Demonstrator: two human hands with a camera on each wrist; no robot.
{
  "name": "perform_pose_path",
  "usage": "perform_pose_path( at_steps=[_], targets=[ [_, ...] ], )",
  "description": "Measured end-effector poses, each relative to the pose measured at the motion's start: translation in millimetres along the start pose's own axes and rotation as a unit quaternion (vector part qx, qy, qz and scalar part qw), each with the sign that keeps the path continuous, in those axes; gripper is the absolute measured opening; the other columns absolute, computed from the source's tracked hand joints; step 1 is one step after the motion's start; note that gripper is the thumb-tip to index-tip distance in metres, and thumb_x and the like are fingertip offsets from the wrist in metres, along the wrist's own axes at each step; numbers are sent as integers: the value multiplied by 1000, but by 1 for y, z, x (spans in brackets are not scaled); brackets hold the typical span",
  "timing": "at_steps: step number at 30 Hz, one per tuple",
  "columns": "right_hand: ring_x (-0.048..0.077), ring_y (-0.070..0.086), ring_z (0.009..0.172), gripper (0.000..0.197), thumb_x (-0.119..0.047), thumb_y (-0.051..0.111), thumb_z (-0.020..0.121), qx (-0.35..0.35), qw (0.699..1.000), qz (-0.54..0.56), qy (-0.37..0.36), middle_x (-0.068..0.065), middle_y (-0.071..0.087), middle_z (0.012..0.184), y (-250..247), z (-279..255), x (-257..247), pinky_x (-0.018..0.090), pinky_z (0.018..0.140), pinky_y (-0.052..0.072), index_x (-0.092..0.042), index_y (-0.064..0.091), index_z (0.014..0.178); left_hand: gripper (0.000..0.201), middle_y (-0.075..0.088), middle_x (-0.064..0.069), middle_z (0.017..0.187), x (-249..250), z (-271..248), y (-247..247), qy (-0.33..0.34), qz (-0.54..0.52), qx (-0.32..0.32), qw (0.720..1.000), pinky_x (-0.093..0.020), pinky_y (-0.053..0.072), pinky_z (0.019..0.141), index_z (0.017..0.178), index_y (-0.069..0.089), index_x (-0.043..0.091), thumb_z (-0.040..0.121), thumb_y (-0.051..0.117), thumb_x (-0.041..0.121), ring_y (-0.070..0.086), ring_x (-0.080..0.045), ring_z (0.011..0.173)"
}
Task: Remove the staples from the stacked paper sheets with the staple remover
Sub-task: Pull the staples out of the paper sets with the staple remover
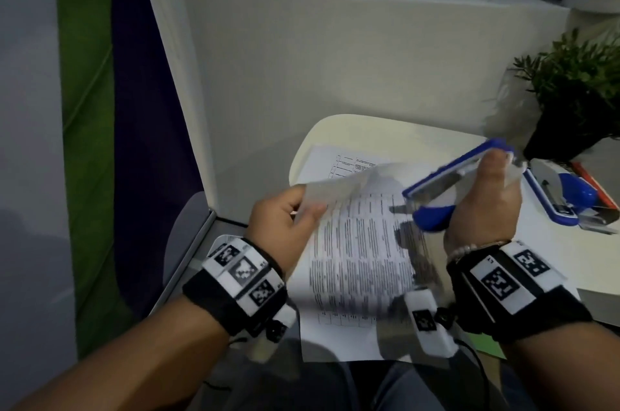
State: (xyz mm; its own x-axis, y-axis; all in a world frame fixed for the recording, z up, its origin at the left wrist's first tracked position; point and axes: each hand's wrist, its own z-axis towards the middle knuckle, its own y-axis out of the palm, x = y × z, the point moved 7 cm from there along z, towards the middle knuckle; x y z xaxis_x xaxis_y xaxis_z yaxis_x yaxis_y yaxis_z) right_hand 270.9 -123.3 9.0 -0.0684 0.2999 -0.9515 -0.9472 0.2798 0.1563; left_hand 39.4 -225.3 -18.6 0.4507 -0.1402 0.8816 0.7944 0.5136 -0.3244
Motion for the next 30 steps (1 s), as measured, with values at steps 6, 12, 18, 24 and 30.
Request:
perform_pose_path(
  at_steps=[6,12,18,24,30],
  targets=[
    [13,64,71,63,-83,33,68,-102,988,58,-96,5,59,80,47,-12,-75,23,72,54,-25,50,84,27,70,20,75,7,-4,-5,-47,-97,2,994,-20,55,70,87,66,29,84,64,2,67,1,74],
    [-1,54,64,35,-68,44,82,-230,967,-9,-105,-20,55,64,87,-32,-77,26,71,49,-33,48,82,10,73,6,83,20,-13,-8,-7,-39,20,999,-44,57,74,84,68,35,83,65,25,69,-16,80],
    [3,55,62,33,-64,44,78,-240,966,-2,-97,-20,54,58,96,-39,-74,24,66,48,-31,49,75,20,71,13,87,35,-18,-7,19,-19,19,999,-38,57,76,94,62,38,80,63,24,68,-7,82],
    [6,50,58,37,-65,42,76,-239,966,6,-101,-19,50,53,95,-38,-74,28,63,44,-29,45,68,33,70,17,80,39,-18,-5,28,-41,16,999,-25,56,70,89,54,34,82,67,5,67,-3,73],
    [5,48,53,36,-64,42,75,-228,968,29,-106,-18,48,50,94,-40,-72,25,60,43,-29,44,65,52,65,14,94,46,-19,-2,-4,1,-4,1000,-23,54,74,102,53,40,59,80,53,62,-3,85]
  ],
)
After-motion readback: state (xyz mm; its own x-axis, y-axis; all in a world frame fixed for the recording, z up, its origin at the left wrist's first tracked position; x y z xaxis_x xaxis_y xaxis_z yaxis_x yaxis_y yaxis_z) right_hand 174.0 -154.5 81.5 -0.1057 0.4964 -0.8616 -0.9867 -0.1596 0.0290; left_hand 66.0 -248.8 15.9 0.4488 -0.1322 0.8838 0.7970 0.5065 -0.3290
